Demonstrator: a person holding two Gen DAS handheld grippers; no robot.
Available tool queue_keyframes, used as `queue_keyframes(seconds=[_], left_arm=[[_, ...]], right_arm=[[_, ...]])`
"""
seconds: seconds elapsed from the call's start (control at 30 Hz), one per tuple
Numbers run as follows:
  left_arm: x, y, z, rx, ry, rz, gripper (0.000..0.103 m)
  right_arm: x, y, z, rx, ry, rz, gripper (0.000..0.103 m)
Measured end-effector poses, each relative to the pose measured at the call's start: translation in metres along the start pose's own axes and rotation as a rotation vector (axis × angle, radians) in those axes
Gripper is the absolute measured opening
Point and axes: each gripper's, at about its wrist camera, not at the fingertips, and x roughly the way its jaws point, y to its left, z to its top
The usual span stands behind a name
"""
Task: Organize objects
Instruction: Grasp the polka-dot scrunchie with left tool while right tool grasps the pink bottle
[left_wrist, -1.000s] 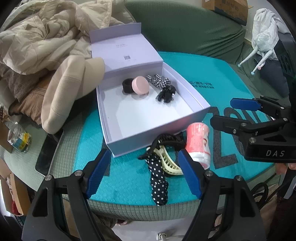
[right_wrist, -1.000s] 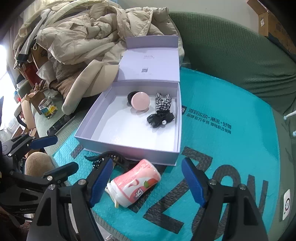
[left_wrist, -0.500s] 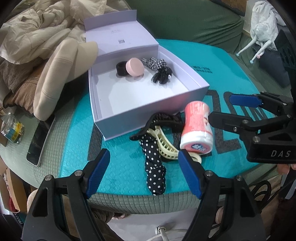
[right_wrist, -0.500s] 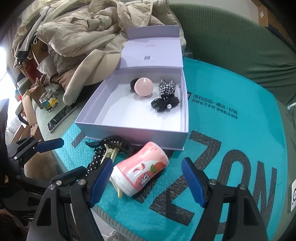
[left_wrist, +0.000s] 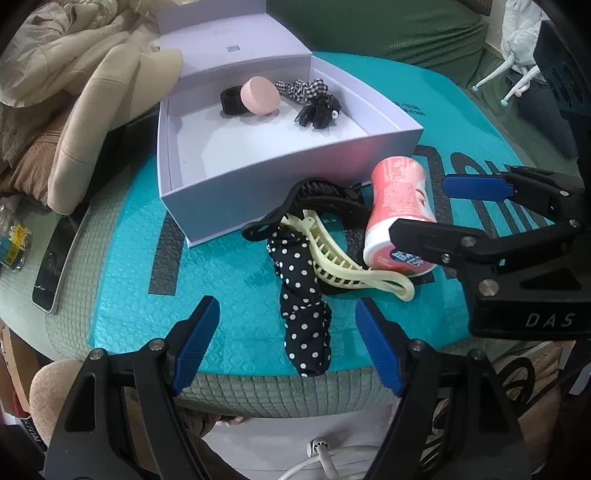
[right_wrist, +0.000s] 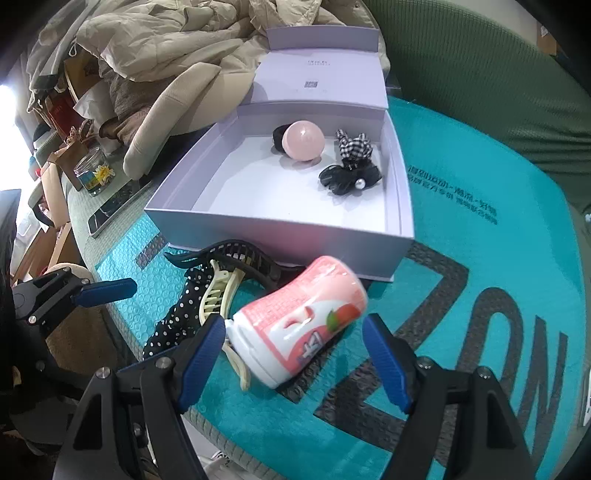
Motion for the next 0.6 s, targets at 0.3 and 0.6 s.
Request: queue_keyframes(seconds=[0.3,0.6], left_arm=[[0.012,0.002,-0.004,-0.004,0.019,-0.013,0.075],[0.013,0.02,-0.002,-0.041,0.014,0.003,0.075]], right_arm=[[0.011,-0.006,-0.002,0.012,0.04,-0.011,0.078],[0.01,-0.033,-0.01,0.079,0.061,-0.022,0.078]])
